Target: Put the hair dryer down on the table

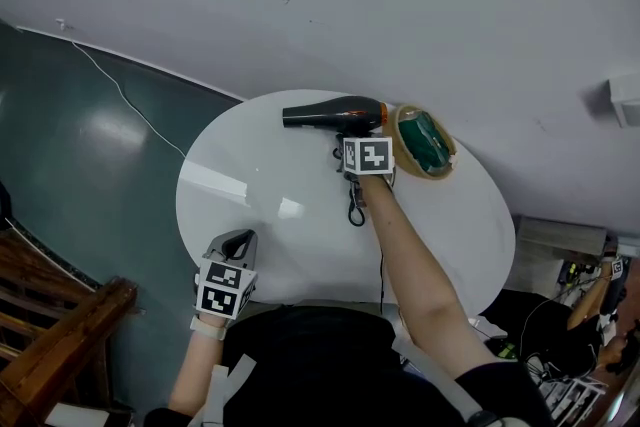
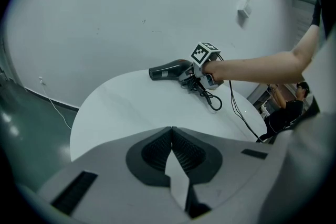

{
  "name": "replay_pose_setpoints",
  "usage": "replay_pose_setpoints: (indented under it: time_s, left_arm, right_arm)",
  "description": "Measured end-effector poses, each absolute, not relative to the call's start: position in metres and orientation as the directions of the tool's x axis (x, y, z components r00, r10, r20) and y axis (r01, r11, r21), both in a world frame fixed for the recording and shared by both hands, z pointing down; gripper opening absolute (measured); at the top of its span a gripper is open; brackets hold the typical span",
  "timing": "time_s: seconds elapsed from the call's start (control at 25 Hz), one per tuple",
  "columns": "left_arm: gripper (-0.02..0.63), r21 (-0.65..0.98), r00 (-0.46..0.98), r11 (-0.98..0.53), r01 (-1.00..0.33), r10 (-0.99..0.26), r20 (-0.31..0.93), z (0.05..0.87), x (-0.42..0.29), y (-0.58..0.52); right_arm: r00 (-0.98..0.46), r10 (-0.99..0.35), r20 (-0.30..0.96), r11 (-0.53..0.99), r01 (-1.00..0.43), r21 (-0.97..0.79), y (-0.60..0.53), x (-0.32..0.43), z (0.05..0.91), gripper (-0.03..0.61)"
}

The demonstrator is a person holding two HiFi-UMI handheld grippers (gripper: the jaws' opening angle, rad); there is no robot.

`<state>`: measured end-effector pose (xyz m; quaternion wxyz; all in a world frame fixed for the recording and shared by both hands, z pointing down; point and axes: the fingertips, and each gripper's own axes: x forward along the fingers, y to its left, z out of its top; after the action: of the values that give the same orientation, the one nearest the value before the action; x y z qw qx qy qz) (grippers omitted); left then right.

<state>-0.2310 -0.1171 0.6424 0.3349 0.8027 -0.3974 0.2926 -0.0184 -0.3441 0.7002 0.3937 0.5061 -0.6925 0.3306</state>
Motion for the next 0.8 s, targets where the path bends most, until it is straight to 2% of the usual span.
replay_pose_setpoints:
  time_s: [0.28, 0.4, 0.8]
  left_arm:
    - [0.009, 0.314, 0.520, -0.461, -0.830, -0.436, 0.734, 0.644, -0.229, -0.116]
    - [0.009, 0.317, 0.523, -0.464, -0.827, -0.430, 0.736, 0.645, -0.228, -0.116]
    - [0.009, 0.314, 0.519, -0.460, -0.830, -0.432, 0.738, 0.645, -0.229, -0.109]
  right_arm:
    - [-0.234, -0.410, 0.882, 0.270, -0.954, -0.128, -0.340, -0.021, 0.703, 0.250]
    - [-0.242, -0.406, 0.882, 0.273, -0.952, -0.135, -0.340, -0.020, 0.705, 0.290]
    - [-0.233, -0.376, 0.897, 0.251, -0.957, -0.143, -0.332, -0.017, 0.709, 0.343]
